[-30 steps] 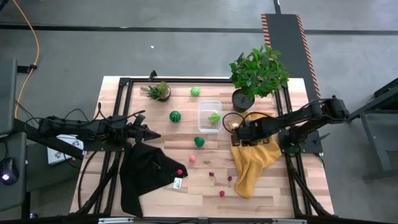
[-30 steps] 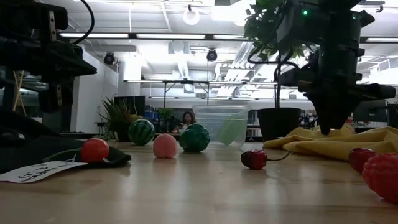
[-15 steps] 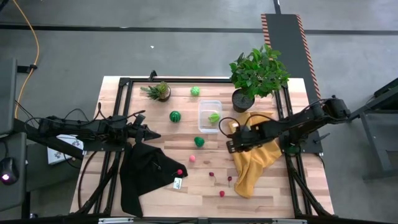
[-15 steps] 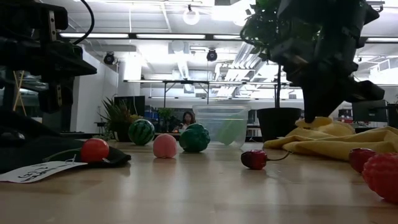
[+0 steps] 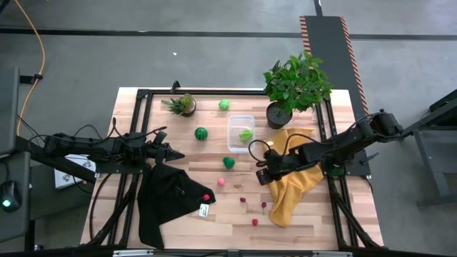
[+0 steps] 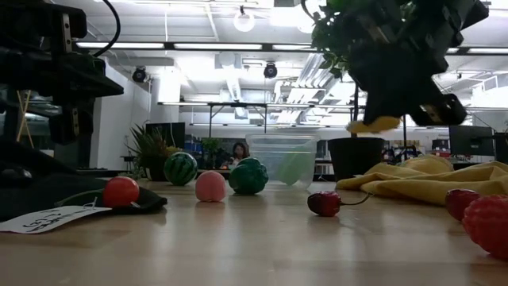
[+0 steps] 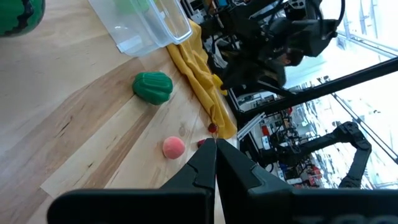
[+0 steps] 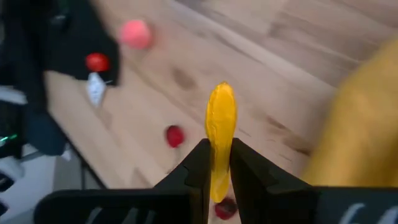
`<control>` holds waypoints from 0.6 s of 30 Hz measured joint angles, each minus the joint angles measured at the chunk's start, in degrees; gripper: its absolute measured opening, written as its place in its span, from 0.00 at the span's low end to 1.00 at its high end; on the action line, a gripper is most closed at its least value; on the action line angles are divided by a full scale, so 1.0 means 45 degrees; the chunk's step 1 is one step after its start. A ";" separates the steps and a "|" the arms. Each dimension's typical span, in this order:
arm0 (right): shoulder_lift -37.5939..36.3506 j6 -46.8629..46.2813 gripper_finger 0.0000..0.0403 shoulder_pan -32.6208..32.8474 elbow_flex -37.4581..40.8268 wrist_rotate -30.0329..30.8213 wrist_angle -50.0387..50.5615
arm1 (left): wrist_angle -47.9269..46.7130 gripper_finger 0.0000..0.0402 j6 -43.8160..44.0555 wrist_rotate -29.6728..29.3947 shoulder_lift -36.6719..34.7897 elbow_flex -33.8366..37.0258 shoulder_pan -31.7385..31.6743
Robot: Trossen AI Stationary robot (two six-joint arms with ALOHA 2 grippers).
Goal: Pick and placing Produce into tupperware
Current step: Put the corn into the transparent bin
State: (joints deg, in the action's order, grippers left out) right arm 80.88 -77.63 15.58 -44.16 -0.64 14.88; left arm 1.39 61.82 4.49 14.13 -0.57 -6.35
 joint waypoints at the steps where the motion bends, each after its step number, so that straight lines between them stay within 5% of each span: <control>1: 0.0000 0.0116 0.09 0.0037 0.0000 0.0016 -0.0216 | -0.0002 0.00 0.0000 0.0000 0.0000 0.0000 0.0000; 18: 0.0000 0.3704 0.09 0.0077 -0.0005 0.0749 -0.2299 | 0.0000 0.00 0.0000 0.0000 0.0000 0.0001 -0.0004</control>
State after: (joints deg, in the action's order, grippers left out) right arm 80.88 -60.96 15.92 -44.18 2.73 4.53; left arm 1.39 61.82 4.49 14.13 -0.57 -6.37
